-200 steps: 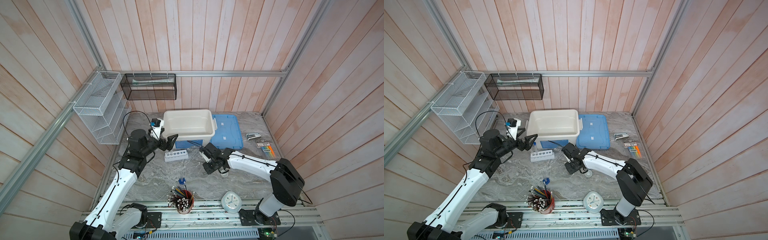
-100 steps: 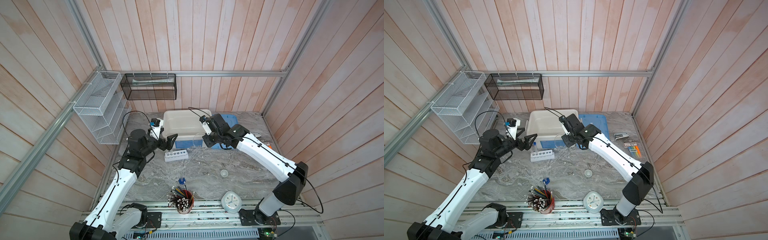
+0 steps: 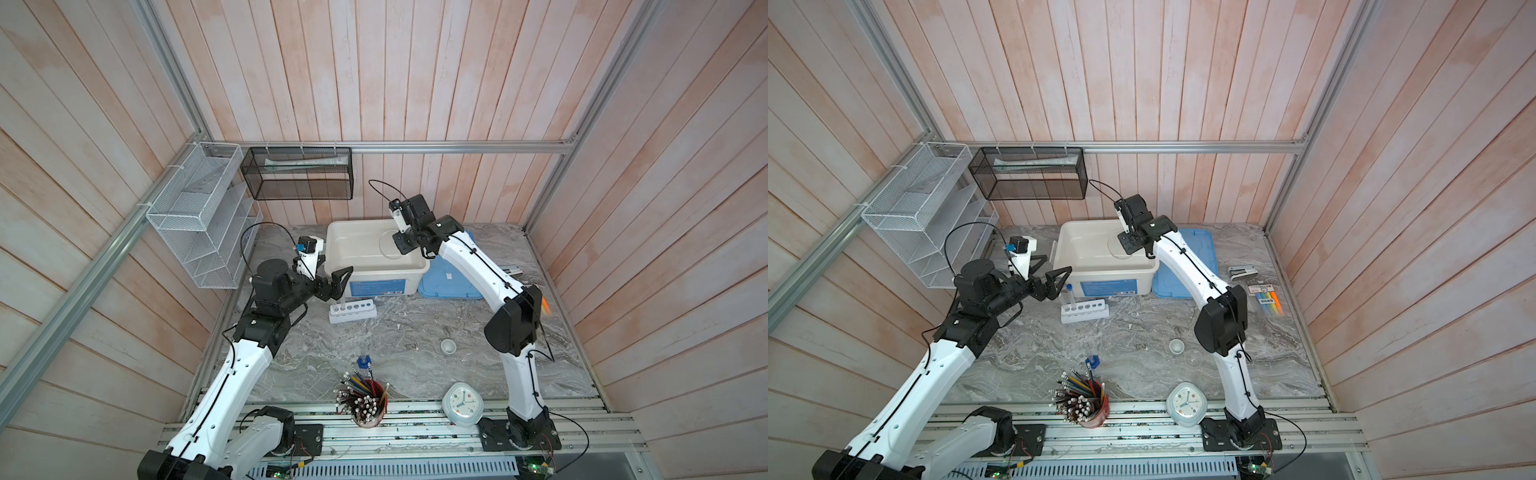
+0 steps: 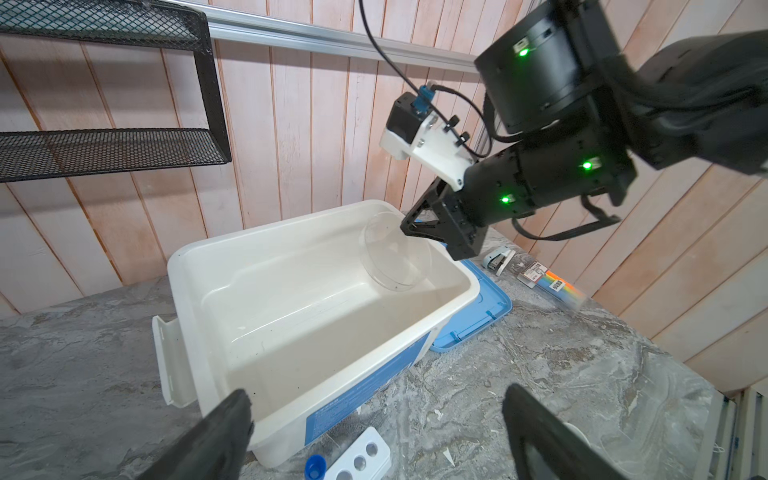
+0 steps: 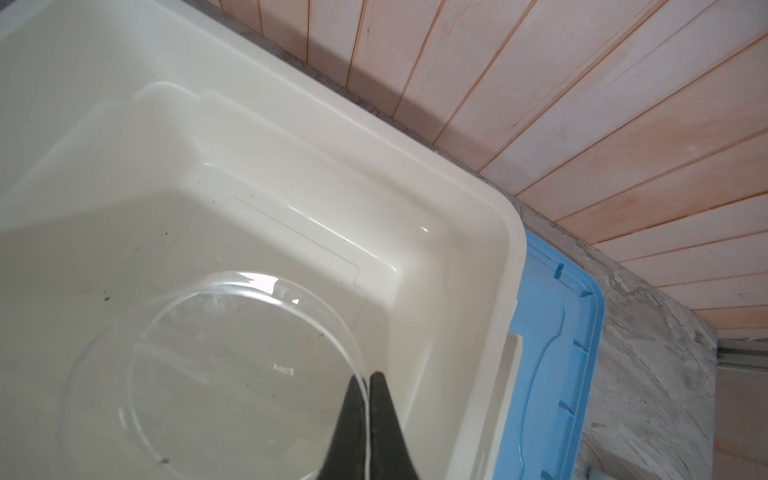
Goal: Organize the chemistry lab equipment
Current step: 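Lift the petri dish with the right gripper and carry it over the white tub, then lower the petri dish into the white tub with the right gripper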
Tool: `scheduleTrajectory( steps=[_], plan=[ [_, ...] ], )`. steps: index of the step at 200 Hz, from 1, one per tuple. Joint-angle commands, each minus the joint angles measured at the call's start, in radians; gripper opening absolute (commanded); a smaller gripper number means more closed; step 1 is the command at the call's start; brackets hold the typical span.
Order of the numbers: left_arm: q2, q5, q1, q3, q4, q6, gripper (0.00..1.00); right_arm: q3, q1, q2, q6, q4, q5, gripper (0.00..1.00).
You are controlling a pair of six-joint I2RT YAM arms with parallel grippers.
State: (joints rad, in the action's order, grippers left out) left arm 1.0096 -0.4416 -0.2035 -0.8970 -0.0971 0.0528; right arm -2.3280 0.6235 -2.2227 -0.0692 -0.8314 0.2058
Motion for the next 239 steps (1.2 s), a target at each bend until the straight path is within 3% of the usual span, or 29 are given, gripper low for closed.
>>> scheduleTrajectory(
  steps=[1, 32, 74, 239],
  plan=[
    [-0.01, -0.02, 0.015, 0.017, 0.017, 0.015, 0.96, -0.159, 0.002, -0.118, -0.027, -0.046, -0.039, 0.0],
    [0.0, -0.037, 0.033, 0.022, 0.032, 0.018, 0.96, -0.302, -0.008, -0.258, -0.025, -0.04, -0.091, 0.0],
    [0.022, -0.064, 0.055, 0.02, 0.047, 0.056, 0.96, -0.243, 0.01, -0.292, -0.036, 0.056, -0.134, 0.0],
    [0.029, -0.065, 0.068, 0.021, 0.043, 0.058, 0.96, -0.271, 0.065, -0.485, -0.055, 0.269, -0.287, 0.02]
  ],
)
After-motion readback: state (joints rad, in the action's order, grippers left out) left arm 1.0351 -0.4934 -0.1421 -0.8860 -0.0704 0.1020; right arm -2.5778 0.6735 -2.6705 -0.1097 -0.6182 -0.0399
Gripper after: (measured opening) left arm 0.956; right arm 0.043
